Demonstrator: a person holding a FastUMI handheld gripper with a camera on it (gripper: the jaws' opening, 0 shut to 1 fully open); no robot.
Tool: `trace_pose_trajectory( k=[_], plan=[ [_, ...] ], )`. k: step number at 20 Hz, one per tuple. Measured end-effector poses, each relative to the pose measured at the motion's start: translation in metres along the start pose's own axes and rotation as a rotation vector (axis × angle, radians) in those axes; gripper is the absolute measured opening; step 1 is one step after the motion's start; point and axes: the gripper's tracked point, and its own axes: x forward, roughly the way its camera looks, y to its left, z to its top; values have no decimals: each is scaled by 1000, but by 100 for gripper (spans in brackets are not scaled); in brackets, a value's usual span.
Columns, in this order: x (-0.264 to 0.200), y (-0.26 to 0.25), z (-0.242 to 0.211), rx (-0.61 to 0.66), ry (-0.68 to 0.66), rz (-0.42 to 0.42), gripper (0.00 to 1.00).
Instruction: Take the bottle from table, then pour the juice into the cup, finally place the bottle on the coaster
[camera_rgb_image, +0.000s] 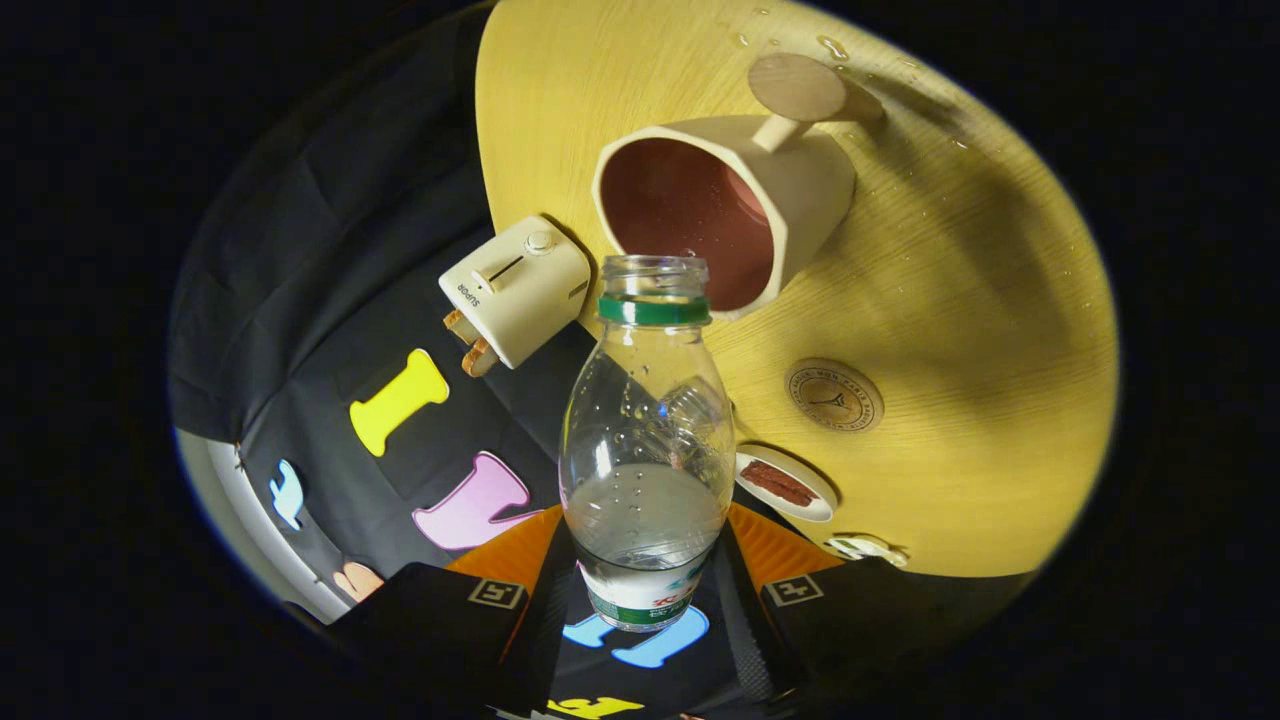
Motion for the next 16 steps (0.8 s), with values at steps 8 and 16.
trace_pose_trajectory(
  k=[8, 16],
  plan=[
    [-36, -2, -24, -549, 38, -28, 72],
    [-69, -20, -52, -1158, 82, -30, 72]
  ],
)
